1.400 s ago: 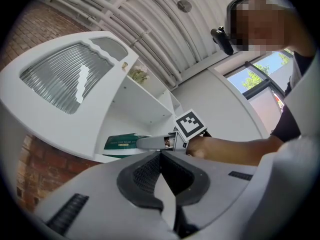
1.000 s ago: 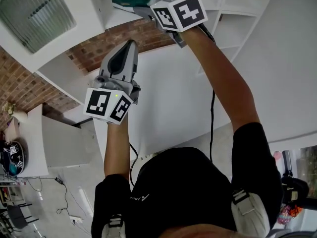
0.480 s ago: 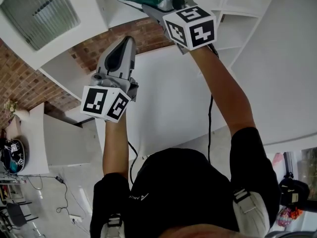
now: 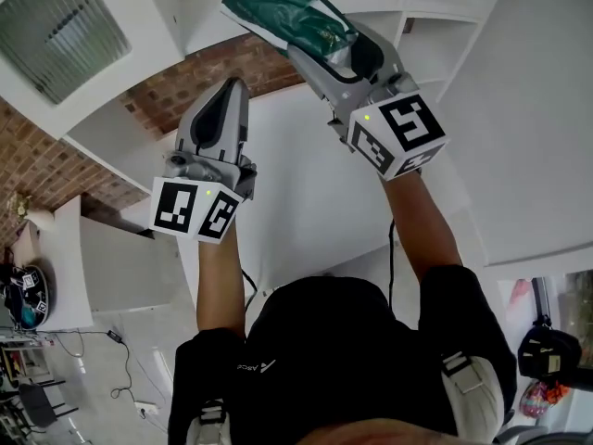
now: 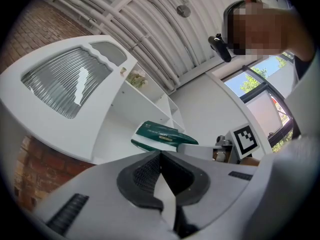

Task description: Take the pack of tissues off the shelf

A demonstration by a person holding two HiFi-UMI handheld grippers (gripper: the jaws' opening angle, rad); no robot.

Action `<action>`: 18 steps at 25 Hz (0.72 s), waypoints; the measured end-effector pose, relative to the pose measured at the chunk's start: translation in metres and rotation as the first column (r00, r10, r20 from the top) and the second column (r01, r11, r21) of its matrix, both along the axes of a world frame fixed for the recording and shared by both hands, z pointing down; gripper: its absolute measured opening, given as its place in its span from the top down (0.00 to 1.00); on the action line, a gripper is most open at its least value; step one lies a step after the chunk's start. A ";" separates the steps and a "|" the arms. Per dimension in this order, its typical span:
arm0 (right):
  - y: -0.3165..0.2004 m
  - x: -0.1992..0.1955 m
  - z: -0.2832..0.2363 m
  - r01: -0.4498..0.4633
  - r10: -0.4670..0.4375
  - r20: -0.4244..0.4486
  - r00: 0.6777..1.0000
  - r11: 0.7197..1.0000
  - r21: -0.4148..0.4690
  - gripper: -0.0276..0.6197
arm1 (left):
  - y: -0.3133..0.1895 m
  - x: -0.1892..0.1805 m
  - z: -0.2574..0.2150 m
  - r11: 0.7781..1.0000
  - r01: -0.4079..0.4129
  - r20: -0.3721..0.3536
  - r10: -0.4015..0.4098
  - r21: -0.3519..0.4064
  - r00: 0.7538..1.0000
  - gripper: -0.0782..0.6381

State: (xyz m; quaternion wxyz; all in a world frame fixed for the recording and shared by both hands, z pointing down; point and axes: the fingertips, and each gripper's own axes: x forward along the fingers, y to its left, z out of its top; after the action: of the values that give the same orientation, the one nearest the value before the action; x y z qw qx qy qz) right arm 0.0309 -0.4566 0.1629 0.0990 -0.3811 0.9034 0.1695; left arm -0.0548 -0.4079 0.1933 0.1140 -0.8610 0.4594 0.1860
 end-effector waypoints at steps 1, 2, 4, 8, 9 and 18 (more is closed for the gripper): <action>0.006 0.007 0.004 0.002 -0.002 0.021 1.000 1.000 0.000 0.53 | 0.001 0.002 0.002 1.000 0.002 0.000 -0.002 0.000 1.000 0.89; 0.013 0.013 0.009 0.002 -0.002 0.041 0.999 1.000 -0.002 0.53 | 0.003 0.004 0.003 1.000 0.003 0.001 -0.003 0.000 1.000 0.89; 0.026 0.024 0.019 0.002 -0.001 0.077 0.997 1.000 -0.007 0.54 | 0.008 0.008 0.006 1.000 0.005 0.002 -0.005 0.001 1.000 0.89; 0.050 0.035 0.044 0.018 -0.014 0.146 0.989 1.000 -0.024 0.54 | 0.018 0.011 0.014 1.000 0.015 -0.011 -0.015 0.005 1.000 0.89; 0.054 0.036 0.050 0.023 -0.018 0.158 0.987 0.999 -0.028 0.54 | 0.021 0.012 0.018 1.000 0.016 -0.010 -0.016 0.003 1.000 0.89; 0.064 0.036 0.056 0.036 -0.034 0.156 0.987 0.999 -0.013 0.55 | 0.021 0.019 0.020 0.999 0.032 0.014 -0.032 -0.008 0.999 0.89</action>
State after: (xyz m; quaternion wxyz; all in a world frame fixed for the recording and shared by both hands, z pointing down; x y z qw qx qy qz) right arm 0.0668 -0.3924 0.2186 0.1691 -0.3781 0.9008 0.1302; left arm -0.0361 -0.3866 0.2133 0.1165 -0.8553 0.4731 0.1762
